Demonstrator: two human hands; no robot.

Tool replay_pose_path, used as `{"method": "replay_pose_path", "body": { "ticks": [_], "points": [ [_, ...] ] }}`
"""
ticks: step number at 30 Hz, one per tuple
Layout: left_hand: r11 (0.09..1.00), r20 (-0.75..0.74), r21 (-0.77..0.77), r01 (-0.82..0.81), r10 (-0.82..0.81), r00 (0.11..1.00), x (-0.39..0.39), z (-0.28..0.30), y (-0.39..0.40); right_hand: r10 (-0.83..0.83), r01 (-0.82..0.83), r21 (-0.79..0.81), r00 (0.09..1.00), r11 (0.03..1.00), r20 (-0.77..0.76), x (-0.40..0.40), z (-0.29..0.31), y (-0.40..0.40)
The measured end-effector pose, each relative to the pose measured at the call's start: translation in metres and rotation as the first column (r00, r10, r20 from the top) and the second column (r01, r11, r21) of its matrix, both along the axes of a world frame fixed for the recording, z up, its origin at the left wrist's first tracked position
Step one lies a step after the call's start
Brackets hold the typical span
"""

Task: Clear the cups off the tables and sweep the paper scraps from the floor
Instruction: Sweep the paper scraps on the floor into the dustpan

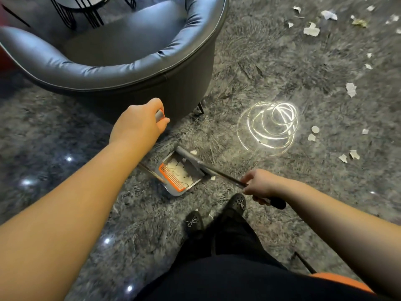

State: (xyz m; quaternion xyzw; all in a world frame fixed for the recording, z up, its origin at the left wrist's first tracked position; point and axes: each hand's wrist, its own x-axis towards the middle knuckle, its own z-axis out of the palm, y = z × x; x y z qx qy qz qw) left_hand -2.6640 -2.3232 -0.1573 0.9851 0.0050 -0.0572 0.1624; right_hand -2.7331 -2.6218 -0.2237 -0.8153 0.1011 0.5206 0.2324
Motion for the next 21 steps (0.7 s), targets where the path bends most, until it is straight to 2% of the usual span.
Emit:
{"method": "replay_pose_path", "body": {
  "ticks": [11,21],
  "points": [
    [1.000,-0.017,0.014,-0.005,0.005,1.000,-0.020,0.001,0.007,-0.241,0.240,0.116,0.971,0.964,-0.005,-0.027,0.022,-0.008],
    [1.000,-0.053,0.005,-0.030,0.030,0.998,-0.053,0.013,0.037,-0.308,0.303,0.087,0.950,0.949,0.052,-0.045,0.026,-0.023]
  ]
}}
